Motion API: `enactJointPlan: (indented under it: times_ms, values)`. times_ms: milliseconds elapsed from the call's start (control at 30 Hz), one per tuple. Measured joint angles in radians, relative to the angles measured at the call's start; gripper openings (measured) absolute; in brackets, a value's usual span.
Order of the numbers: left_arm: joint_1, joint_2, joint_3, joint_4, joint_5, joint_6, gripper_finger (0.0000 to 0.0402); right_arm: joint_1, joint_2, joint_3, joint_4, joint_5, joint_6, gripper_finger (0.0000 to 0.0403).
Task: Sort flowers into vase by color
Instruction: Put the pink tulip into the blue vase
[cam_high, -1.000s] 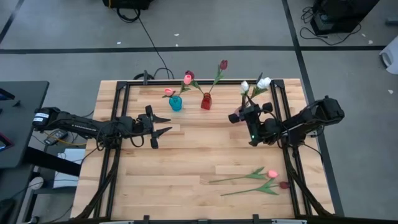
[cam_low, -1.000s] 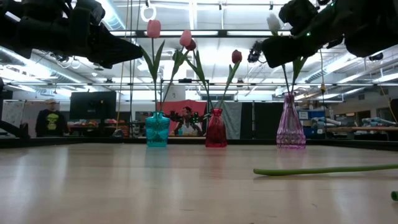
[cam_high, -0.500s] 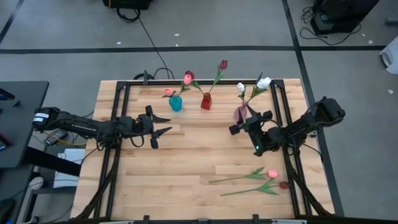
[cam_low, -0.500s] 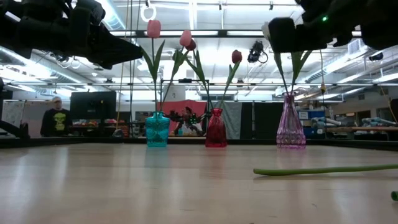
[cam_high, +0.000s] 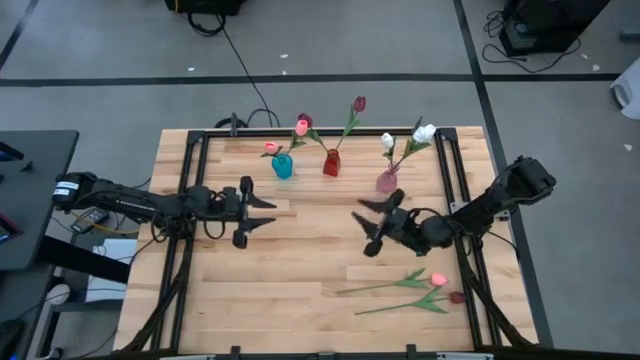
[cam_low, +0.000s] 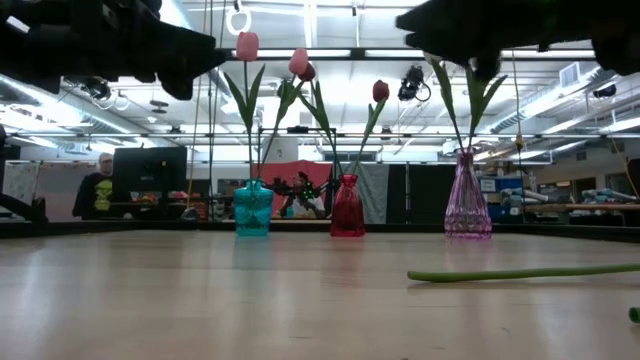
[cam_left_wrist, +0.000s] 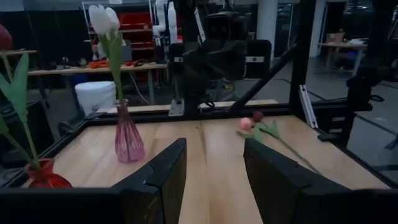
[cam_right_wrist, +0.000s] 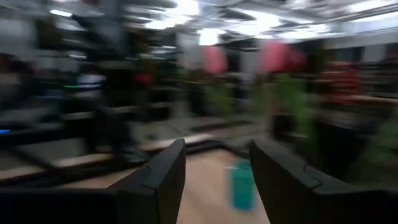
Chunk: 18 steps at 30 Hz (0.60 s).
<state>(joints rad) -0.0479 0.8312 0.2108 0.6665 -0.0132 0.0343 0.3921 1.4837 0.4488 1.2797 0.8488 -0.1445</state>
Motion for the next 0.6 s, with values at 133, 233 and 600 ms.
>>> enactJointPlan:
  times_ms: [133,233,600]
  values:
    - [0.0,0.034,0.0,0.011,0.013,-0.043,0.0166,-0.1,0.0,0.0,-0.185,-0.27,0.189,0.0185]
    - [0.0,0.072,0.0,0.007,0.054,-0.065,0.0166,-0.19,0.0,0.001,-0.381,-0.423,0.338,0.0174]
    - [-0.005,0.26,0.102,-0.035,0.05,-0.176,0.0166,-0.314,-0.136,0.045,-0.746,-0.561,0.268,0.0151]
